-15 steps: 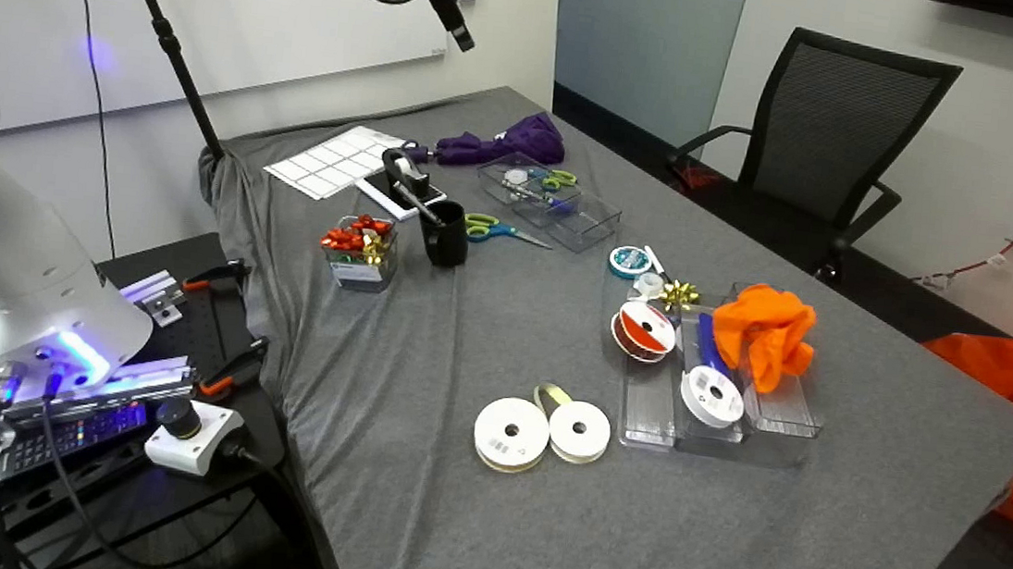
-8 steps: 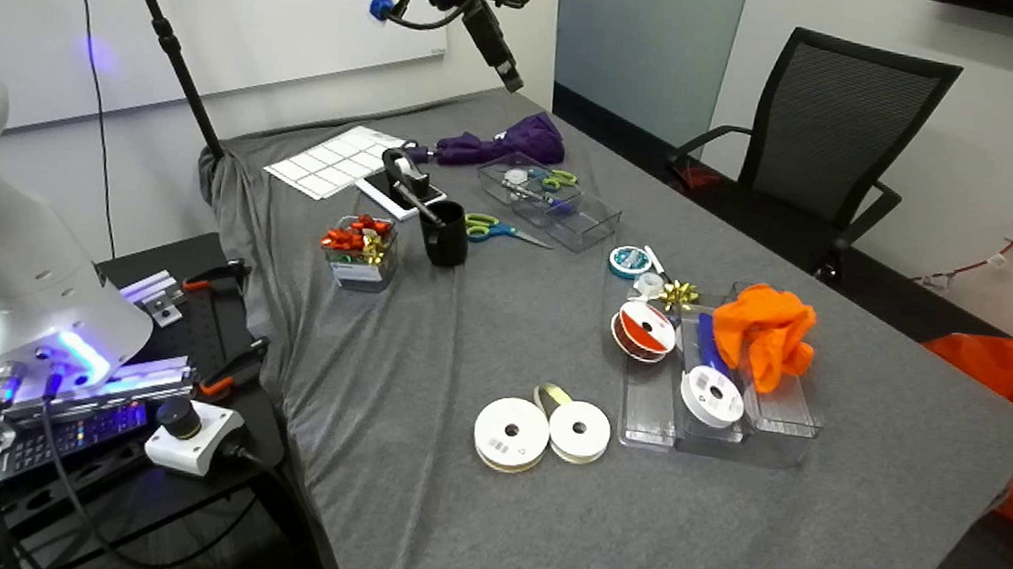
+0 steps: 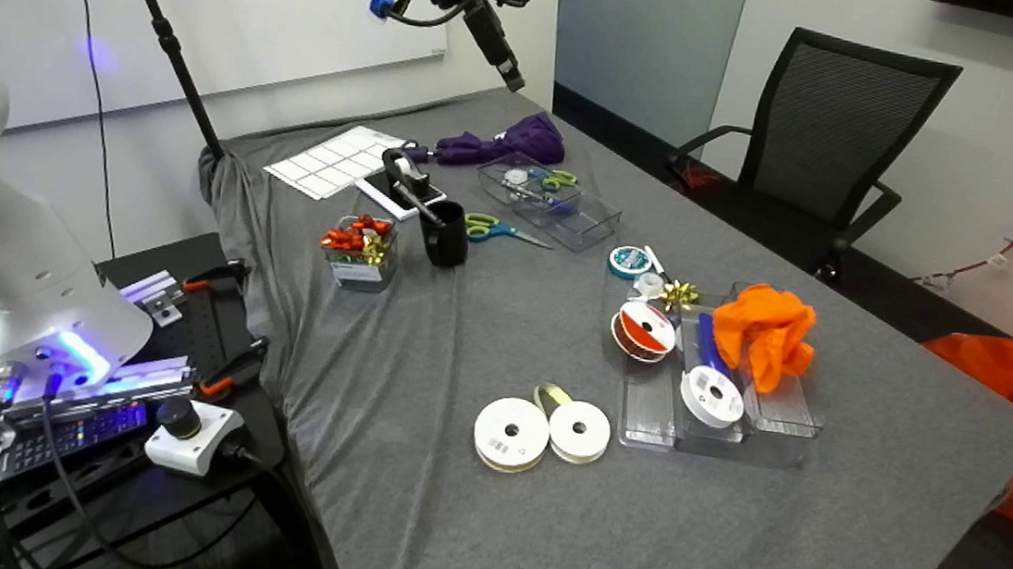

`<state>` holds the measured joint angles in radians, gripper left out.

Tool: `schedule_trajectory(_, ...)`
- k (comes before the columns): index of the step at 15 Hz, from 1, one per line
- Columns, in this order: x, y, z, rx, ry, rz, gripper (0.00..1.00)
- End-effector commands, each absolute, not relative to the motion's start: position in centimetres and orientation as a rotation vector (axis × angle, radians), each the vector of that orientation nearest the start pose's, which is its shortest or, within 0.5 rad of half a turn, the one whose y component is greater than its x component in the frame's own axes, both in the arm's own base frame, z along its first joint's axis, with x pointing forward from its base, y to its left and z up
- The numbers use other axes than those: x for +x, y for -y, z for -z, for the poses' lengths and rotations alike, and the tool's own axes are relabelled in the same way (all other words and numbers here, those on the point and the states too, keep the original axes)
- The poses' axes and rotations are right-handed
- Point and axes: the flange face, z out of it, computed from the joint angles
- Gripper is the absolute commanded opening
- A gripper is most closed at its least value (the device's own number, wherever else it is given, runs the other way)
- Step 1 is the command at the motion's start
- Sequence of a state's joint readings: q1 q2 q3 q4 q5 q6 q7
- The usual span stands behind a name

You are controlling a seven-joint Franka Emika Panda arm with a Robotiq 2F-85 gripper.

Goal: Move one of the orange gloves to the clear container next to the purple umbrella

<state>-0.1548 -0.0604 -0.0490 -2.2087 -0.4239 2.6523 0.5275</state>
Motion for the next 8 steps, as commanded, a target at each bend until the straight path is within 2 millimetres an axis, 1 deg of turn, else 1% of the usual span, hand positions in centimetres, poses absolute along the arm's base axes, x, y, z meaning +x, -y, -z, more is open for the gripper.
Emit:
schedule_trajectory(1, 55.8, 11.1, -45.6, -3.153, -0.673, 0.869, 1.0)
schedule_trajectory(4, 58.5, 13.6, -44.3, -3.128, -0.765, 0.868, 1.0)
schedule_trajectory(5, 59.7, 14.8, -43.7, -3.126, -0.81, 0.862, 1.0)
schedule_trajectory(8, 62.6, 17.6, -42.4, -3.117, -0.918, 0.826, 1.0)
